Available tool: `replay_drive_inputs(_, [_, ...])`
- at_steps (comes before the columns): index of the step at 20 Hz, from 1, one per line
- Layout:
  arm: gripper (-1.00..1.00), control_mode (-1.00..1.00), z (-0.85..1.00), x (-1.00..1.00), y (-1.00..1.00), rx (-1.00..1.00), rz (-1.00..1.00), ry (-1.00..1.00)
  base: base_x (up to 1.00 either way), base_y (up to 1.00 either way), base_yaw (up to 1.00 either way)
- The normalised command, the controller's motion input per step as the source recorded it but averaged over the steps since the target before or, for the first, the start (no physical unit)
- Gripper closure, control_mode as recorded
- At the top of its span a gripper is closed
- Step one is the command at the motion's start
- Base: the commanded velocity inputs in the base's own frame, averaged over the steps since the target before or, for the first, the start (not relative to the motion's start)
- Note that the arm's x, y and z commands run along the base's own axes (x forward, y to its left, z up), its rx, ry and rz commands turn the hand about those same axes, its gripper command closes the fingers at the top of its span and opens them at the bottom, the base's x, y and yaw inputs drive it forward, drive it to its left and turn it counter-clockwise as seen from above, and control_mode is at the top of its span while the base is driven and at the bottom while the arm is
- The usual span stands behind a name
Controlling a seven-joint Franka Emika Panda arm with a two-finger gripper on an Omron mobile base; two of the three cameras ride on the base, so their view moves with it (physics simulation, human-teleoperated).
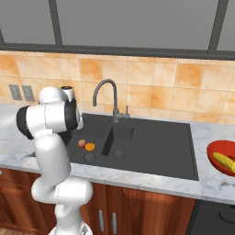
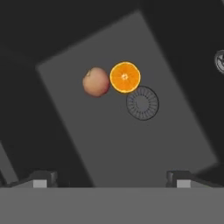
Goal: There is a mixed pile of frozen fruits and vegetables on the counter. Locate all the frozen vegetables and place the items in a bowl on the counter. Take all the frozen fruits and defrost them in a running sink.
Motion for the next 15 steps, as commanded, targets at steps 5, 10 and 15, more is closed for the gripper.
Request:
replay_drive_inputs(5, [-1.00, -1.00, 0.92, -0.46, 0.13, 0.14, -0.21, -0.01, 0.00, 0.00, 0.00])
replay_drive_inputs(10, [-1.00, -1.00, 0.93, -0.48, 0.00, 0.10, -0.18, -0.04, 0.00, 0.00, 0.00])
replay_drive_inputs(15, [-1.00, -1.00, 0.94, -0.43, -0.06, 0.03, -0.10, -0.03, 0.00, 0.00, 0.00])
